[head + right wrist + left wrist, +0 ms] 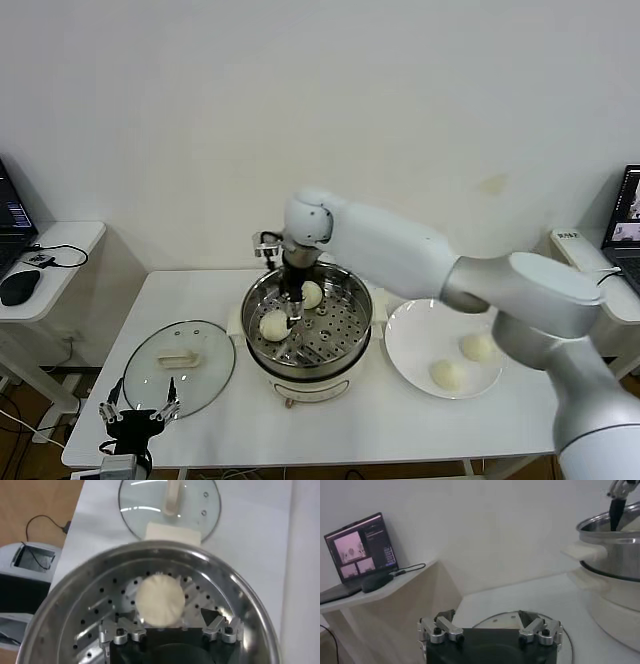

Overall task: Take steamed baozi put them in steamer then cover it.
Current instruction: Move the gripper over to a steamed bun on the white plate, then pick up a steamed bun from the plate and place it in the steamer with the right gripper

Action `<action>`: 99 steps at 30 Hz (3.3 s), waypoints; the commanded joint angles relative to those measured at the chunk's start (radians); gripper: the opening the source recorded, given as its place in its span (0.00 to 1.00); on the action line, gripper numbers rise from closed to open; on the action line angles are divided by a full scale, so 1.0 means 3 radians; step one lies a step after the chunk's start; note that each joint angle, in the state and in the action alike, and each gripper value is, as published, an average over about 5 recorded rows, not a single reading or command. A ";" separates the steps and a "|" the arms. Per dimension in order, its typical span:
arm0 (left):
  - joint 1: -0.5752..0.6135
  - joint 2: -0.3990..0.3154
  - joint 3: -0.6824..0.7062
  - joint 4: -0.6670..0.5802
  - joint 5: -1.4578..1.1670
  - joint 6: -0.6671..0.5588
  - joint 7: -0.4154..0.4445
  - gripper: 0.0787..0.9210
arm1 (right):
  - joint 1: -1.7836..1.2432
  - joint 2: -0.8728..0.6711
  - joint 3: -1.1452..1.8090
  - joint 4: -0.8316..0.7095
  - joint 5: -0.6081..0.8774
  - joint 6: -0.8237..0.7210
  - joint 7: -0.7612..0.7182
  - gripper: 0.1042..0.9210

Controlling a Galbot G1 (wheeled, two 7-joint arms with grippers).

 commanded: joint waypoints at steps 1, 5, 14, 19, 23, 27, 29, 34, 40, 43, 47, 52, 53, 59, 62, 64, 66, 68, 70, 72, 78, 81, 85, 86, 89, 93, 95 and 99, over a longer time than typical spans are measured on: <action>0.0005 0.0006 0.0004 0.0008 -0.0001 0.0004 0.0015 0.88 | 0.0560 -0.1349 -0.0078 0.1020 0.0052 0.0152 -0.0235 0.88; 0.0005 0.0017 0.0016 0.0011 -0.0005 0.0002 0.0036 0.88 | 0.0687 -0.1816 -0.0224 0.1207 0.0011 0.0238 -0.0284 0.88; -0.0003 0.0053 0.0026 0.0056 -0.0012 0.0017 0.0052 0.88 | -0.0097 -0.2510 0.0039 0.1438 -0.0366 0.0318 -0.0301 0.88; 0.0022 0.0040 0.0020 0.0069 -0.0005 0.0019 0.0051 0.88 | -0.0948 -0.2490 0.0574 0.1260 -0.0752 0.0347 -0.0266 0.88; 0.0119 0.0053 0.0005 0.0041 0.0006 0.0021 0.0049 0.88 | -0.1382 -0.2332 0.0800 0.1028 -0.0966 0.0381 -0.0237 0.88; 0.0176 0.0064 -0.0021 0.0031 0.0009 0.0020 0.0053 0.88 | -0.1515 -0.2165 0.0798 0.0787 -0.1129 0.0471 -0.0218 0.88; 0.0180 0.0056 -0.0028 0.0037 0.0010 0.0020 0.0053 0.88 | -0.1558 -0.2086 0.0808 0.0688 -0.1184 0.0510 -0.0204 0.88; 0.0187 0.0051 -0.0037 0.0107 0.0013 0.0013 0.0045 0.88 | -0.1642 -0.1889 0.0853 0.0486 -0.1217 0.0576 -0.0136 0.88; 0.0145 0.0043 -0.0064 0.0151 0.0016 0.0017 0.0052 0.88 | -0.1701 -0.1750 0.0864 0.0379 -0.1245 0.0597 -0.0113 0.88; 0.0130 0.0030 -0.0051 0.0177 0.0027 0.0015 0.0051 0.88 | -0.1716 -0.1712 0.0864 0.0332 -0.1252 0.0600 -0.0094 0.88; 0.0115 0.0016 -0.0039 0.0208 0.0035 0.0011 0.0046 0.88 | -0.1727 -0.1670 0.0861 0.0273 -0.1260 0.0605 -0.0078 0.88; 0.0099 0.0026 -0.0044 0.0238 0.0034 0.0009 0.0043 0.88 | -0.1747 -0.1673 0.0848 0.0271 -0.1292 0.0621 -0.0093 0.88; 0.0095 0.0027 -0.0044 0.0245 0.0034 0.0009 0.0042 0.88 | -0.1754 -0.1677 0.0853 0.0270 -0.1297 0.0622 -0.0093 0.88; 0.0082 0.0017 -0.0018 0.0271 0.0037 0.0006 0.0039 0.88 | -0.1775 -0.1690 0.0872 0.0239 -0.1300 0.0614 -0.0081 0.88; 0.0073 0.0017 -0.0008 0.0285 0.0039 0.0005 0.0036 0.88 | -0.1773 -0.1673 0.0881 0.0204 -0.1292 0.0604 -0.0076 0.88; 0.0070 0.0020 -0.0008 0.0291 0.0038 0.0004 0.0035 0.88 | -0.1773 -0.1657 0.0889 0.0177 -0.1282 0.0598 -0.0073 0.88; 0.0070 0.0023 -0.0009 0.0295 0.0038 0.0004 0.0034 0.88 | -0.1771 -0.1641 0.0896 0.0158 -0.1268 0.0594 -0.0069 0.85; 0.0073 0.0024 -0.0010 0.0298 0.0037 0.0003 0.0032 0.88 | -0.1770 -0.1631 0.0897 0.0150 -0.1259 0.0591 -0.0068 0.80; 0.0076 0.0023 -0.0010 0.0298 0.0037 0.0002 0.0030 0.88 | -0.1768 -0.1630 0.0894 0.0149 -0.1257 0.0592 -0.0072 0.73; 0.0076 0.0021 -0.0010 0.0298 0.0037 0.0001 0.0030 0.88 | -0.1764 -0.1637 0.0894 0.0151 -0.1253 0.0595 -0.0080 0.66; 0.0051 0.0017 -0.0011 0.0319 0.0037 0.0000 0.0027 0.88 | -0.1682 -0.1723 0.0953 0.0210 -0.1198 0.0600 -0.0122 0.59; 0.0038 0.0013 -0.0007 0.0327 0.0037 -0.0003 0.0020 0.88 | -0.1550 -0.1778 0.0985 0.0271 -0.1142 0.0616 -0.0143 0.59; -0.0002 0.0007 -0.0005 0.0363 0.0032 -0.0007 -0.0007 0.88 | -0.1146 -0.1794 0.0974 0.0397 -0.0983 0.0640 -0.0206 0.59; -0.0014 0.0009 -0.0005 0.0376 0.0033 -0.0007 -0.0014 0.88 | -0.1019 -0.1784 0.0958 0.0428 -0.0941 0.0646 -0.0216 0.59; -0.0038 0.0019 -0.0005 0.0407 0.0036 -0.0011 -0.0029 0.88 | -0.0679 -0.1721 0.0929 0.0538 -0.0825 0.0666 -0.0237 0.59; -0.0071 0.0017 -0.0005 0.0437 0.0072 -0.0045 -0.0079 0.88 | -0.0273 -0.1544 0.0817 0.0628 -0.0610 0.0682 -0.0296 0.59; -0.0085 0.0015 -0.0002 0.0450 0.0097 -0.0061 -0.0105 0.88 | -0.0070 -0.1415 0.0692 0.0600 -0.0498 0.0703 -0.0318 0.59; -0.0098 0.0018 -0.0004 0.0441 0.0129 -0.0080 -0.0138 0.88 | 0.0264 -0.1073 0.0481 0.0418 -0.0256 0.0889 -0.0356 0.59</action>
